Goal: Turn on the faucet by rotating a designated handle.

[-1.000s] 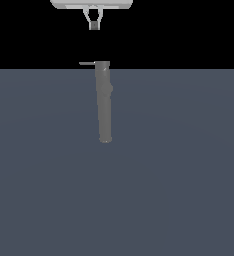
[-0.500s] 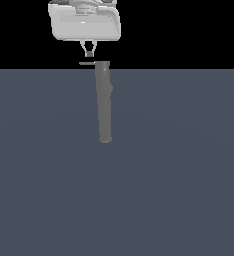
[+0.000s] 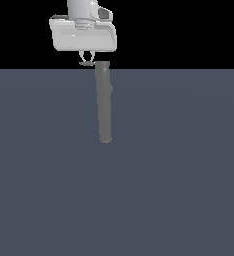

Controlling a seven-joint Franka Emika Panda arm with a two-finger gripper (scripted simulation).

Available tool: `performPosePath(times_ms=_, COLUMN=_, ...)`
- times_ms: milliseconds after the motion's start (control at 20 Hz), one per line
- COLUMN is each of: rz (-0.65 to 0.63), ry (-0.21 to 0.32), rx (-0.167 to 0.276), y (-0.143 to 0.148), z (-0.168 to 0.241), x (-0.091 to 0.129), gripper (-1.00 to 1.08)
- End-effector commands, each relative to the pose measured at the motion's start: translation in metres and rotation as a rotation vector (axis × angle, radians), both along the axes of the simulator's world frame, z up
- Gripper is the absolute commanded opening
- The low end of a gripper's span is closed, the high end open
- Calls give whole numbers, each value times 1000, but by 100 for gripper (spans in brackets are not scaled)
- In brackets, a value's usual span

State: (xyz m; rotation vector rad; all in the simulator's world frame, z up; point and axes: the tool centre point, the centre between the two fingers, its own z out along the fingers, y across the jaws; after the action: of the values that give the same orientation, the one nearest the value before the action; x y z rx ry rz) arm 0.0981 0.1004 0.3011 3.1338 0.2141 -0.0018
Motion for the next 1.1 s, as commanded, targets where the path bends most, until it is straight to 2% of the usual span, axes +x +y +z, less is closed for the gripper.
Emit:
performPosePath(times_ms=0, rz=0, ry=-1, rx=1, y=0, z=-1, x=1, gripper=-100)
performPosePath(times_ms=150, rz=1, ry=0, rx=0, y=0, z=-1, x=1, gripper=-100)
performPosePath(times_ms=950, rz=1, ry=-1, rx=1, y=7, z=-1, x=-42, gripper=-100)
performPosePath(times_ms=1050, rz=-1, ry=-11, rx=1, y=6, z=-1, x=-35, gripper=-100)
